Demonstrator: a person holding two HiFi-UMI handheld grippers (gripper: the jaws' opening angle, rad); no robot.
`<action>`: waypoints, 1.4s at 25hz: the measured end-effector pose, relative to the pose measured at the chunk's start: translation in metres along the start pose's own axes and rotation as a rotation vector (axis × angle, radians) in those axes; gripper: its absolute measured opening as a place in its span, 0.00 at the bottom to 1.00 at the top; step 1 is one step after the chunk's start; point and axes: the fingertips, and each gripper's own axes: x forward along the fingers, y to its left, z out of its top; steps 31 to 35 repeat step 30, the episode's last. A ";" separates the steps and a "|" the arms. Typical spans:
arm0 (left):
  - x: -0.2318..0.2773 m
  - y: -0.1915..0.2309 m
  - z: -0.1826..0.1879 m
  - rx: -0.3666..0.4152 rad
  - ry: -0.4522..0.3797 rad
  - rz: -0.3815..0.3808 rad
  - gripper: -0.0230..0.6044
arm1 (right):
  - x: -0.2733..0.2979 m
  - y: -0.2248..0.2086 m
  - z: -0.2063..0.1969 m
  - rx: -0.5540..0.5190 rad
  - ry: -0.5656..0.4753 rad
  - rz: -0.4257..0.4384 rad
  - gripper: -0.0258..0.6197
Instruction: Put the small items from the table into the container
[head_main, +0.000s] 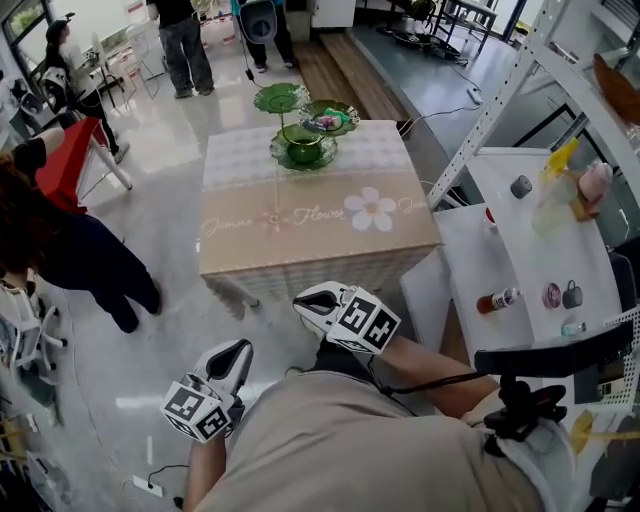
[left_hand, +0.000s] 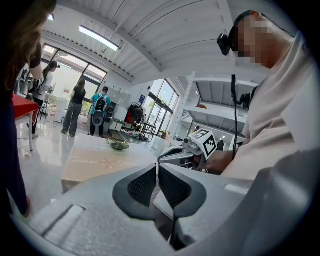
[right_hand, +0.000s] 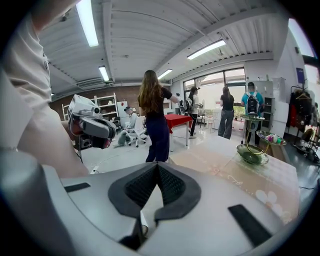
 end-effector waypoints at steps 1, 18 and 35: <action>-0.001 -0.001 0.000 0.002 -0.001 0.001 0.07 | 0.000 0.001 0.000 -0.002 -0.001 0.002 0.06; -0.002 -0.004 -0.006 -0.010 -0.007 0.025 0.07 | 0.000 0.008 -0.006 -0.037 0.018 0.027 0.06; 0.010 0.007 -0.008 -0.025 0.003 -0.008 0.07 | 0.005 -0.004 -0.009 -0.017 0.044 0.010 0.06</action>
